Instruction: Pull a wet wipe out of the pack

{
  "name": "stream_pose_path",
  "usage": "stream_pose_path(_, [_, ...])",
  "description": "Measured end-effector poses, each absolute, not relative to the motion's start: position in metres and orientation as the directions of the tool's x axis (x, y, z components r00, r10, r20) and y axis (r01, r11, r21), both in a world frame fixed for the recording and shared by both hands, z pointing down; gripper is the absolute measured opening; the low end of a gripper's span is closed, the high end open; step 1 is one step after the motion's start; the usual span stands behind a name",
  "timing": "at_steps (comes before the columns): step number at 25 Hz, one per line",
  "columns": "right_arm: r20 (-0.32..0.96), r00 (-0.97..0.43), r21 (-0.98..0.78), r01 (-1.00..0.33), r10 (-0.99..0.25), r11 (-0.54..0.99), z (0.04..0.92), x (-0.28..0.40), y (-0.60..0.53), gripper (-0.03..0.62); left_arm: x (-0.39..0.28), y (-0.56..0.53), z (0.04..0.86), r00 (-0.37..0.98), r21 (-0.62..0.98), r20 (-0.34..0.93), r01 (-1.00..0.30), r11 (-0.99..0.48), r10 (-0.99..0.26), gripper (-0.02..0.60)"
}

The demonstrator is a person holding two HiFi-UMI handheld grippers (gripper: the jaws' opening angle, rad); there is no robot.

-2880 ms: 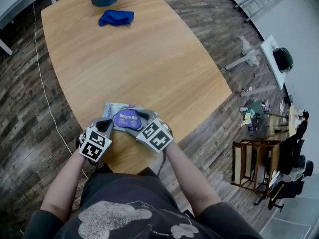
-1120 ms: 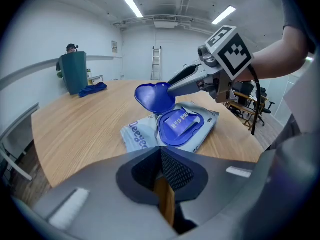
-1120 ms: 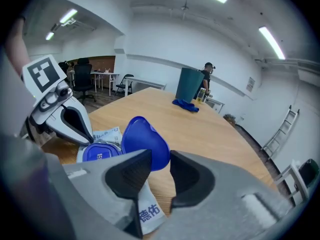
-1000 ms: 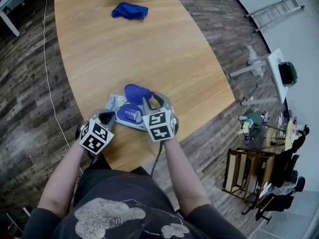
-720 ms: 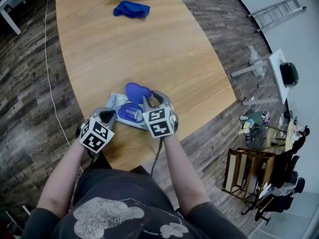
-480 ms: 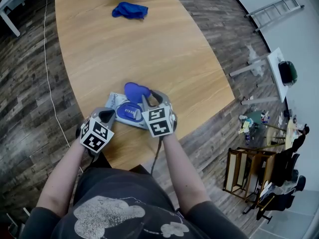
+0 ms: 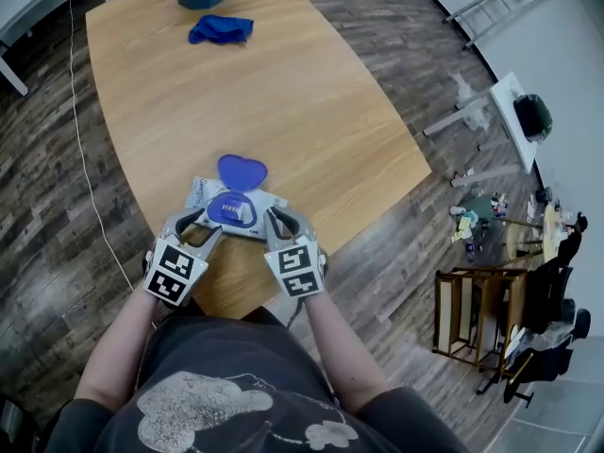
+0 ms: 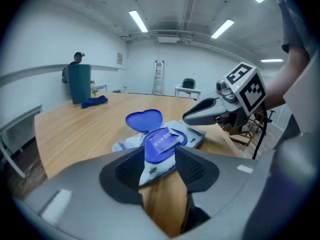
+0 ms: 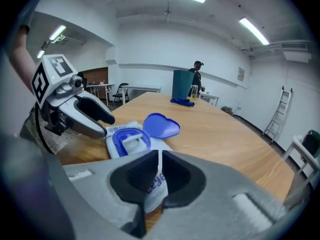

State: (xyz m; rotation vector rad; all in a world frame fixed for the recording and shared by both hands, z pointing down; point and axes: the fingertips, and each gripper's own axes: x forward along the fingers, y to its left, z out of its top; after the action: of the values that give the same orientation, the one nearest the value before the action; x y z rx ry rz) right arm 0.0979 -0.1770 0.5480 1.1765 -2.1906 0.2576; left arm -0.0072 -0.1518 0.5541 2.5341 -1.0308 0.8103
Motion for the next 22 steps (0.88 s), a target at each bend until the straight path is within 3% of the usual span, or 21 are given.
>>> stream_pose_path(4, [0.640, -0.397, 0.080, -0.817, -0.658, 0.571, 0.573, 0.100, -0.163, 0.015, 0.027, -0.141, 0.558, 0.603, -0.035, 0.607, -0.631, -0.775, -0.518, 0.241])
stream_pose_path(9, [0.622, -0.416, 0.063, -0.818, -0.663, 0.571, 0.577, 0.096, -0.163, 0.015, 0.038, -0.161, 0.564, 0.522, -0.104, 0.625, -0.682, -0.724, -0.581, 0.238])
stream_pose_path(15, [0.604, -0.451, 0.037, -0.808, -0.657, 0.588, 0.576, 0.094, -0.163, 0.015, 0.035, -0.173, 0.569, 0.460, -0.089, 0.658, -0.739, -0.668, -0.597, 0.178])
stream_pose_path(19, [0.600, -0.467, 0.023, -0.802, -0.650, 0.597, 0.576, 0.096, -0.163, 0.015, 0.030, -0.177, 0.553, 0.461, -0.051, 0.618, -0.785, -0.618, -0.637, 0.038])
stream_pose_path(22, [0.608, -0.471, 0.019, -0.796, -0.639, 0.605, 0.577, 0.095, -0.163, 0.015, 0.017, -0.181, 0.541, 0.445, -0.047, 0.589, -0.815, -0.578, -0.675, 0.030])
